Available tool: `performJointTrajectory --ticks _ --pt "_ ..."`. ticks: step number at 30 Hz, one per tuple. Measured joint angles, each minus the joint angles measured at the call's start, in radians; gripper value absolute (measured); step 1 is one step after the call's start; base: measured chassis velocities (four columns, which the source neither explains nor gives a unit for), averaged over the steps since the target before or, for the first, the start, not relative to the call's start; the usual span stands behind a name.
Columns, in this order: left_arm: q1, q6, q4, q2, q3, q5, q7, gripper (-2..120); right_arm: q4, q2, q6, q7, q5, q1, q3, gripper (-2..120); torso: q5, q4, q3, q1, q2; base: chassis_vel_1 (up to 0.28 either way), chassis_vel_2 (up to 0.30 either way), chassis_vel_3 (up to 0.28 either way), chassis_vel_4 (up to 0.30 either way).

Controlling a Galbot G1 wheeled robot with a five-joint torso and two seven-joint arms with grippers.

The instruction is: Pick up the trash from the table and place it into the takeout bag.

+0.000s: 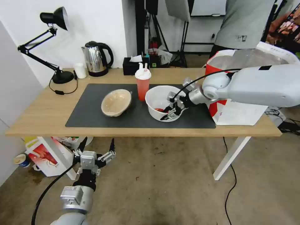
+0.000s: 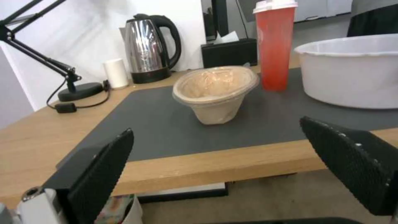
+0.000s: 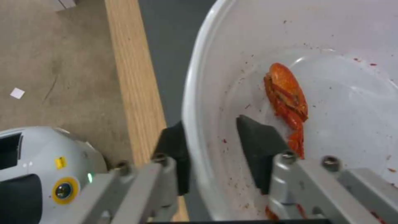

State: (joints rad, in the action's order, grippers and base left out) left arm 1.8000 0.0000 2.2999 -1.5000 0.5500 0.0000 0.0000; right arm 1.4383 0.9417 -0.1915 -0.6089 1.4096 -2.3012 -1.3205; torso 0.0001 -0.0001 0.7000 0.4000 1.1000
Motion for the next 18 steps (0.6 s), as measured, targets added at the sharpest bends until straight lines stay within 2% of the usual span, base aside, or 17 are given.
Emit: performJointTrajectory --ticks 7,18 --pt "0.0 0.0 0.0 0.0 0.0 0.0 0.0 100 0.017 -0.013 0.0 -0.019 0.015 0.055 0.032 1 -0.0004 0.0 0.0 0.0 0.0 0.0 0.0 0.0 0.0" --pt "0.0 0.0 0.0 0.0 0.0 0.0 0.0 100 0.028 -0.034 -0.001 -0.035 0.012 0.062 0.045 0 0.0 0.0 0.0 0.0 0.0 0.0 0.0 0.0 0.0"
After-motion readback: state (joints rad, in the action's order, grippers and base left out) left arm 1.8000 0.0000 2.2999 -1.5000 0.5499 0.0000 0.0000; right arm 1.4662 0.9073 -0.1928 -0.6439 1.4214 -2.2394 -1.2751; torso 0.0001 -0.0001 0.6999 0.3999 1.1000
